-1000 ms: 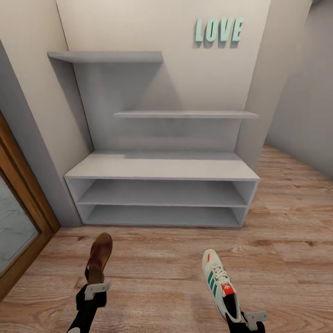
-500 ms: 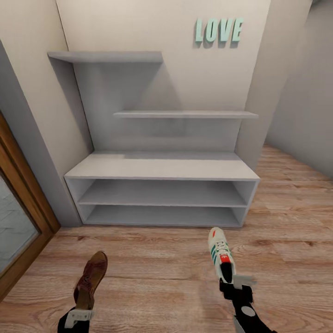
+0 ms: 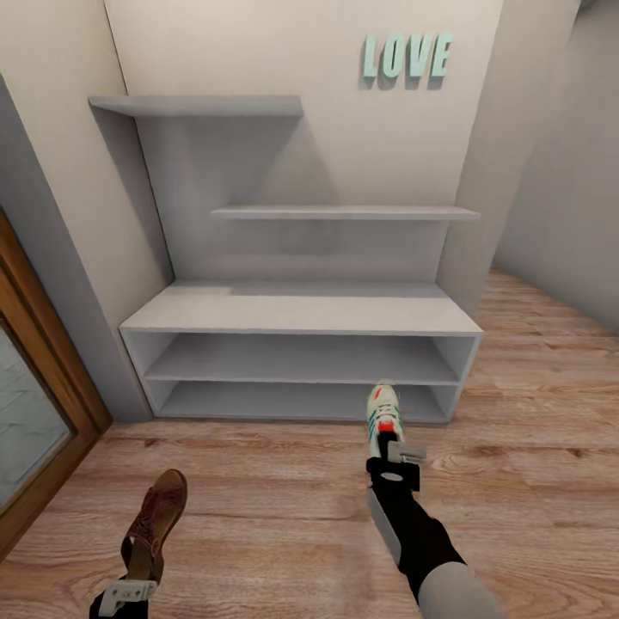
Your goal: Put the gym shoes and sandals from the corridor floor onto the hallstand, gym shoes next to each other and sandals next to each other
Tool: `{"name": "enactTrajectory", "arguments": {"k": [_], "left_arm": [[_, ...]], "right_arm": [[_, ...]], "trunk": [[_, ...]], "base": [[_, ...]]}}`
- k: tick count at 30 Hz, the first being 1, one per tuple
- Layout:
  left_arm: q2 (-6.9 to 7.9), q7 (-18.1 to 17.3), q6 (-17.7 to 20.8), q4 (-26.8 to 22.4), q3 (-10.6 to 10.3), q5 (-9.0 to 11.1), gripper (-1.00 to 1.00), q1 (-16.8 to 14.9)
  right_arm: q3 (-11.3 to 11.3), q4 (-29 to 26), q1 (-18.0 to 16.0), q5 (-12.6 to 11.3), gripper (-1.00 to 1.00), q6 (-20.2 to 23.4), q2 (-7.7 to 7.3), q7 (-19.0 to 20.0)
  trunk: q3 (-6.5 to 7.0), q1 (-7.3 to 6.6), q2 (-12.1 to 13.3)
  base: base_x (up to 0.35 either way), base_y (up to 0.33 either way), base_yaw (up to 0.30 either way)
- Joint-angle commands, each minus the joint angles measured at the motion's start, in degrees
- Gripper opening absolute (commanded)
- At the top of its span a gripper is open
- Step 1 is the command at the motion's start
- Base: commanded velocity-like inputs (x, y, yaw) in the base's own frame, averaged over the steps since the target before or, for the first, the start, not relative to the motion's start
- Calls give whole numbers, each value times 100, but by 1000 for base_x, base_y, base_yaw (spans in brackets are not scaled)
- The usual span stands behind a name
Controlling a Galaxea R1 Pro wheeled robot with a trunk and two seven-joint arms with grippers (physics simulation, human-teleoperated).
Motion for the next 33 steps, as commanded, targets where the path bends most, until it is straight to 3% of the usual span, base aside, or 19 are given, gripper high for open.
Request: {"name": "enactTrajectory", "arguments": {"k": [1,8,33], "left_arm": [[0,-55,3,4,16,51,-100,-3],[3,-55,4,-17,12,55,-100,-2],[-14,-69,-8,-54,-6,46,-100,14]], "right_arm": [[13,-11,-100,-90,-100,100,0,-136],[-2,-51,-721,-114,-100,846,0,-319],[-20,-138,-758,-125,-100,888,0,-309]], "trunk": [[-6,-1,-2],[-6,-1,-2],[-6,-1,-2]], "base": [[0,0,0],[0,0,0],[0,0,0]]}}
